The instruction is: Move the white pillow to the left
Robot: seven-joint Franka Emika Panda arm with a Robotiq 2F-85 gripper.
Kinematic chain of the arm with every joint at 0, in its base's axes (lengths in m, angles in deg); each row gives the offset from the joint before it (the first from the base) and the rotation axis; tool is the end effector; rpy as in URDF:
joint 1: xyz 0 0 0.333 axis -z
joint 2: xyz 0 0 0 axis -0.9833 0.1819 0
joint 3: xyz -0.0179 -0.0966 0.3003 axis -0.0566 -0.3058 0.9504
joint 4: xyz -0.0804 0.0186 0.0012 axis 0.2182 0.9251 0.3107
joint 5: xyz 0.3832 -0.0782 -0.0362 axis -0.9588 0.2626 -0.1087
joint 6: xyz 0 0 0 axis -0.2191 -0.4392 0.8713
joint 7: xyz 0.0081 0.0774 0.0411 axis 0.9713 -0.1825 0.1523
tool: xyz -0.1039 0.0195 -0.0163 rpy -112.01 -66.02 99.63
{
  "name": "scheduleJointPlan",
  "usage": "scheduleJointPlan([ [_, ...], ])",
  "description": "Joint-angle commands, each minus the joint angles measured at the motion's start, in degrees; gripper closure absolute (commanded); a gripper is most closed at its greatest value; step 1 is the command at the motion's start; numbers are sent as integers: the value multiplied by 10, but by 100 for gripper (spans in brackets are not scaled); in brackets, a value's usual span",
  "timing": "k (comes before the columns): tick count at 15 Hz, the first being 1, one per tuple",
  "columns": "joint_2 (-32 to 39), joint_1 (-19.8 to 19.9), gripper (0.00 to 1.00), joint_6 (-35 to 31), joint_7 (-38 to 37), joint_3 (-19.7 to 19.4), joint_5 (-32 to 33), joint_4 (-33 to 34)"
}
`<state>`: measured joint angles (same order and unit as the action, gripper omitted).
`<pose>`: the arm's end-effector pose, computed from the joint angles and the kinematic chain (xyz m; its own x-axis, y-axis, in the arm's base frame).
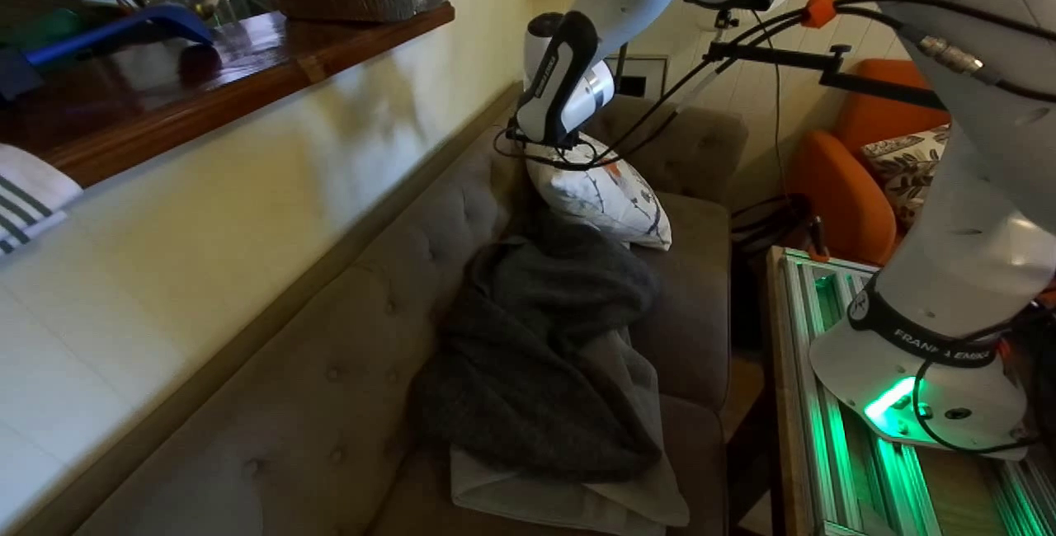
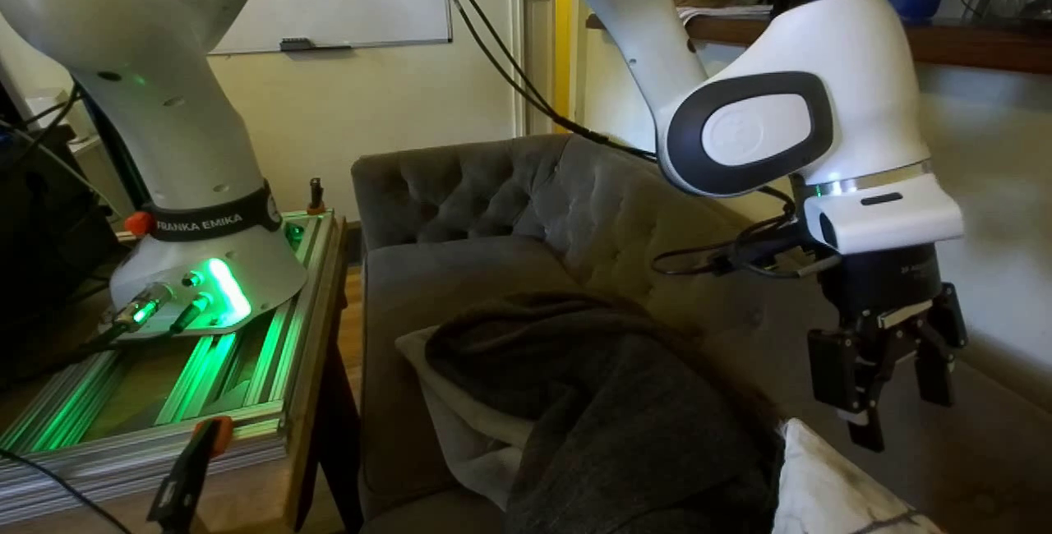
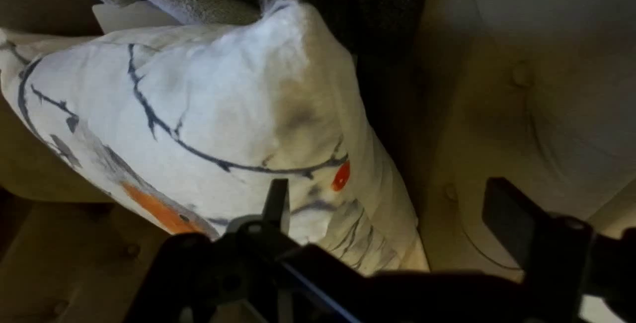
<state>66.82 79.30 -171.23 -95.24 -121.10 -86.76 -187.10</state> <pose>0.5781 -0.3435 0.1692 0.1000 -0.8736 0.4763 -0.9855 -0.1530 -0.0738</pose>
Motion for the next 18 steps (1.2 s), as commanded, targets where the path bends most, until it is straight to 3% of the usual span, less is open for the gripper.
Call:
scheduleJointPlan([
  [1,2,-21,0,33,39,-27,48,-1],
  [3,8,-34,0,58,54,-39,71,1],
  [4,-8,-14,0,68,92,-12,76,0],
  [5,-8,-18,0,80,94,-15,79,1],
  [6,2,-16,0,54,71,-17,61,2],
  [9,2,-17,0,66,87,-15,66,3],
  [13,48,-62,0,100,8,-60,70,35],
  [18,83,-85,0,182,-47,-73,90,76],
])
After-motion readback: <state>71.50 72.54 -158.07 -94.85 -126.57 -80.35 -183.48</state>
